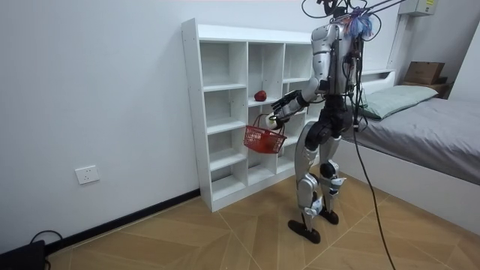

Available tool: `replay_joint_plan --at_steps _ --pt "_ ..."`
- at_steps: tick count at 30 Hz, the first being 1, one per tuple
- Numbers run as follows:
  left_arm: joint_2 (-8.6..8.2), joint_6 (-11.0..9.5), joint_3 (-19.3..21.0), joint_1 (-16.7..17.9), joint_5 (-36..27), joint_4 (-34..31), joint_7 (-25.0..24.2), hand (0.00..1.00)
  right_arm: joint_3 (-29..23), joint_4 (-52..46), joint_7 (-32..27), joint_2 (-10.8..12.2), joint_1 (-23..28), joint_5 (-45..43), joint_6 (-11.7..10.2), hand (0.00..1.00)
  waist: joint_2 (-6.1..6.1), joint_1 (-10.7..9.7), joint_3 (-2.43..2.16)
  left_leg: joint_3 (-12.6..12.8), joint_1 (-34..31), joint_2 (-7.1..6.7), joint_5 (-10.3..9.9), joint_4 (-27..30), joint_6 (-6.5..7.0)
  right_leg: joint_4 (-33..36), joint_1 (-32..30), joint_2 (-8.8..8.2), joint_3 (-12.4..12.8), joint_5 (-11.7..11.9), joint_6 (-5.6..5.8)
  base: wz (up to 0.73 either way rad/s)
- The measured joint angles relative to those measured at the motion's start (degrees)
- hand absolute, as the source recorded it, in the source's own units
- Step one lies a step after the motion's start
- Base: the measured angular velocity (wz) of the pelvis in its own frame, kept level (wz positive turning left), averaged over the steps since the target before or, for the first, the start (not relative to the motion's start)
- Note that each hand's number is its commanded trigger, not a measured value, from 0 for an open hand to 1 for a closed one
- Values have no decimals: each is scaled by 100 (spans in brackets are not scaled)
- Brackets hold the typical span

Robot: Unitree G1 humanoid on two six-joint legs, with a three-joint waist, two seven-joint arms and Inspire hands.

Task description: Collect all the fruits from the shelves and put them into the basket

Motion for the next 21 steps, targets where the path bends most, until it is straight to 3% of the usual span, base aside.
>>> replay_joint_plan --at_steps 8,13,21 --pt "-8 -17 216 214 20 192 161 100 -157 -653 -596 -15 25 -6 -55 0 -9 3 0 -29 110 -23 2 -132 0 -7 74 -32 -123 0 4 2" --pt "-55 -17 302 214 19 243 165 100 -179 -1008 -1189 -16 9 0 -295 0 -19 3 -5 -79 94 -25 3 -116 -1 -28 91 -31 -153 1 4 1" --pt "-144 -17 369 207 19 342 164 100 -185 -1068 -1651 -16 -55 0 -307 0 -23 1 -2 -89 70 -20 2 -93 -2 -14 79 -31 -160 1 4 0"
